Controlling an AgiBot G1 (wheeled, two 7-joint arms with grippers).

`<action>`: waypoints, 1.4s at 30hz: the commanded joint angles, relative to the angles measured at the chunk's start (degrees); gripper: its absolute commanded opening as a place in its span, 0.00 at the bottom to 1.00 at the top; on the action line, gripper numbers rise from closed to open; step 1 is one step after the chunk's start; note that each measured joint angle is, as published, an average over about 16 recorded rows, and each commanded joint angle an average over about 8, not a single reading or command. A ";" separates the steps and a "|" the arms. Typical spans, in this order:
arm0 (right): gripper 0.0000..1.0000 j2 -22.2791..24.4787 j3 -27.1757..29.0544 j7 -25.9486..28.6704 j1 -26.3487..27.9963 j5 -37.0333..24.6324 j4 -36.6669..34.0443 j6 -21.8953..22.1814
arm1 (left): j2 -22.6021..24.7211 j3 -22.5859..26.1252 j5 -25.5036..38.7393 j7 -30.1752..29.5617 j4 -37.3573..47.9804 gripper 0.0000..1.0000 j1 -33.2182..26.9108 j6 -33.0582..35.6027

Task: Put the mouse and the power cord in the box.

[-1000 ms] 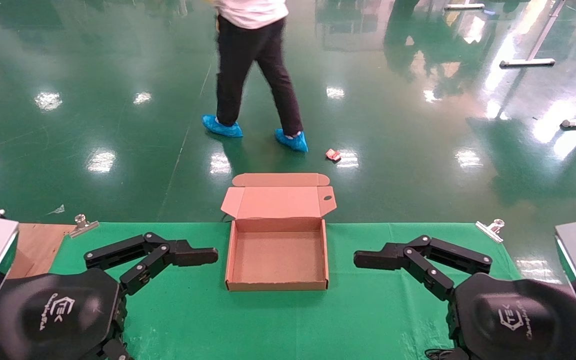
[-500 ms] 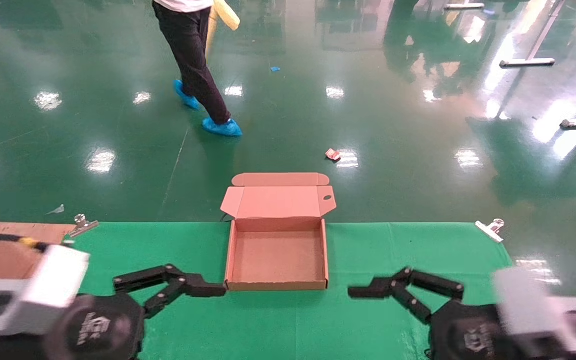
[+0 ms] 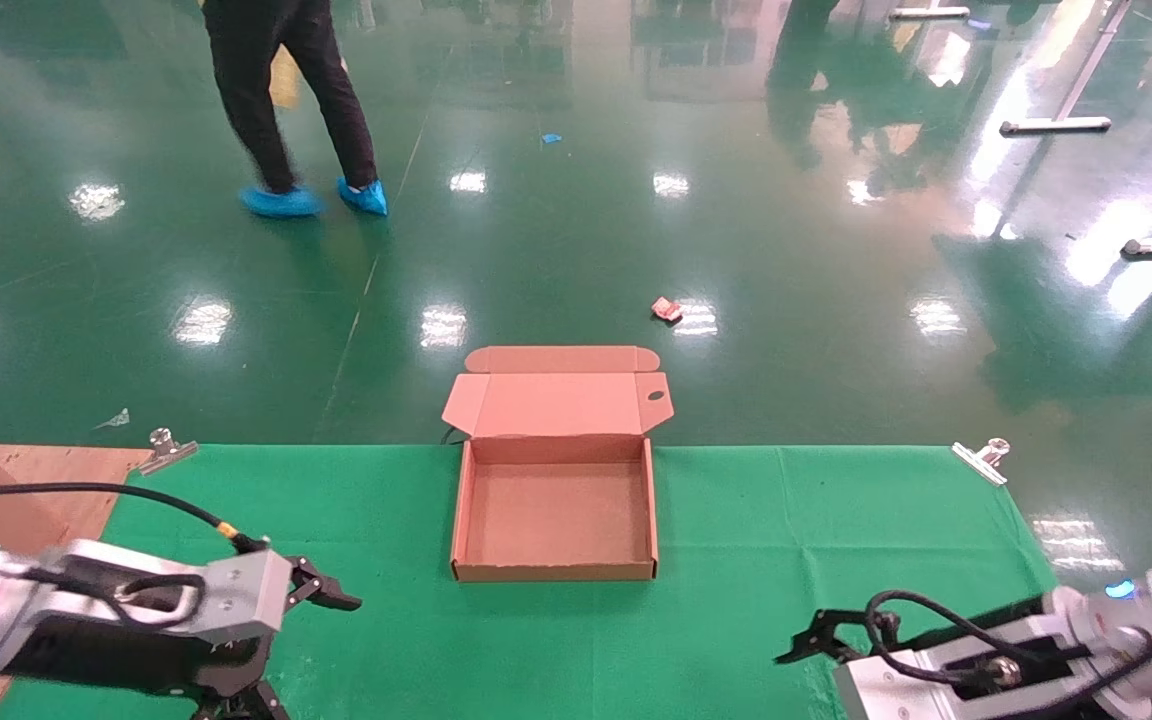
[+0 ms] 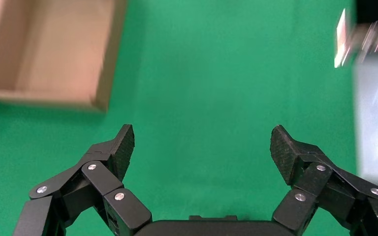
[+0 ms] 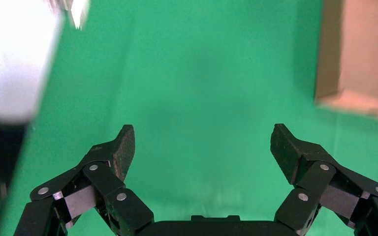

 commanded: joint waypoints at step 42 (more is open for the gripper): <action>1.00 -17.26 -6.51 -24.90 8.38 -16.37 -45.21 30.77 | 20.84 13.42 23.40 34.68 37.58 1.00 -6.85 -17.79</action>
